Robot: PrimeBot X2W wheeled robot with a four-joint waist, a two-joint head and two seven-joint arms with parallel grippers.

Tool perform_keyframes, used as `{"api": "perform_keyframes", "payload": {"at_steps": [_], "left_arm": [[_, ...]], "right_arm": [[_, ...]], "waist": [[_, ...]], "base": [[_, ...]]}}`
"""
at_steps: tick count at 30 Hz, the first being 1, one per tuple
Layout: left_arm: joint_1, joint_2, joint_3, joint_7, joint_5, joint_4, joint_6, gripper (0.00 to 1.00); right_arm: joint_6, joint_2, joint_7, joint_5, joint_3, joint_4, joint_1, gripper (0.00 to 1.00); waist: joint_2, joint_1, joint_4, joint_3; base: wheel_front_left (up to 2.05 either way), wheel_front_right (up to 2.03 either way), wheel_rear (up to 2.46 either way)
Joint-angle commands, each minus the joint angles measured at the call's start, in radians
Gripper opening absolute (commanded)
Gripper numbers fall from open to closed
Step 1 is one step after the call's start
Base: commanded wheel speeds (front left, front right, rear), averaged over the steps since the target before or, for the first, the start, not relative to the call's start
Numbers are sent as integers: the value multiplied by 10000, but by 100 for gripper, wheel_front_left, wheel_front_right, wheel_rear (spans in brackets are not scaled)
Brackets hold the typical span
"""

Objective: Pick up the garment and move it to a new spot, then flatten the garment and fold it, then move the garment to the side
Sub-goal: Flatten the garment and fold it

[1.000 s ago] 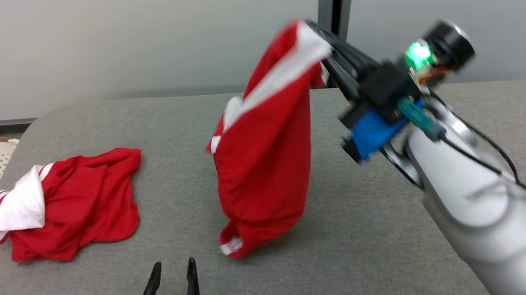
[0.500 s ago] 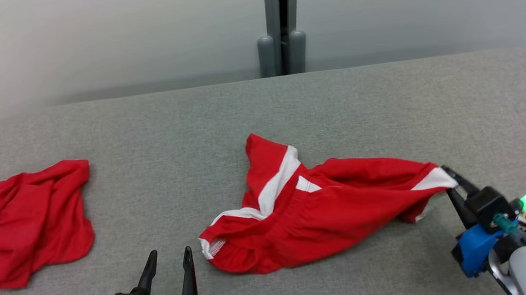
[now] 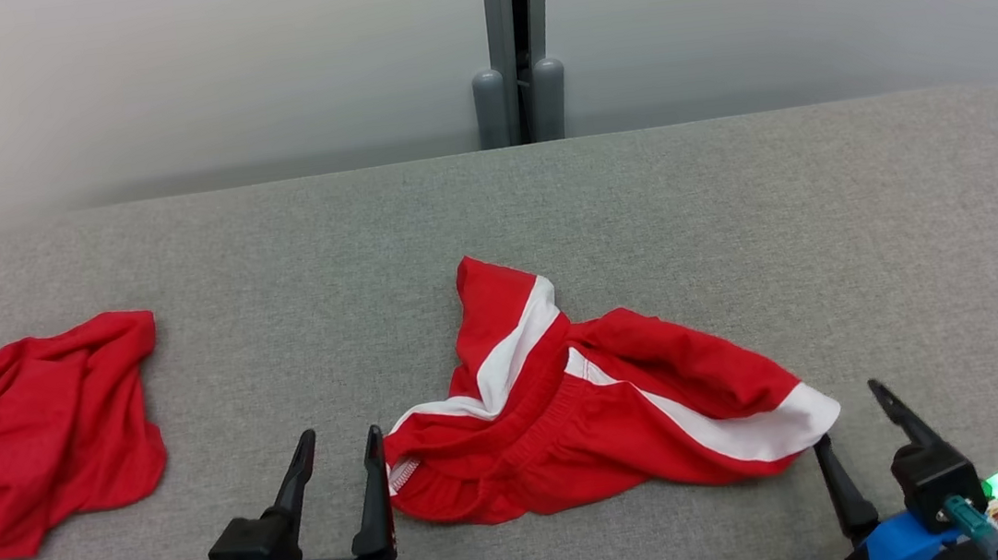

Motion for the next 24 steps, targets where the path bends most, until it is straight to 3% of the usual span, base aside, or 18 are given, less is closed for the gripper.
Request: {"api": "perform_keyframes", "payload": {"at_steps": [1, 8, 17, 24], "left_arm": [[-355, -8, -225, -31, -94, -142, -69, 100], [-1408, -8, -1740, -31, -825, 104, -249, 100], [-3322, -2, -4697, 406, -2731, 2405, -355, 100], [-4347, 2, -5603, 903, -3763, 3380, -321, 100]], "right_arm": [[-3, 114, -8, -7, 5, 235, 312, 100], [-3, 305, -8, 270, 138, 365, 399, 100], [-3, 325, -8, 639, 600, 260, 89, 100], [-3, 323, -8, 792, 888, 265, -37, 100]], "waist": [[0, 0, -49, 39], [0, 0, -302, 168], [0, 0, -701, 433], [0, 0, -947, 692]], "base": [[0, 0, 0], [0, 0, 0], [0, 0, 0], [0, 0, 0]]}}
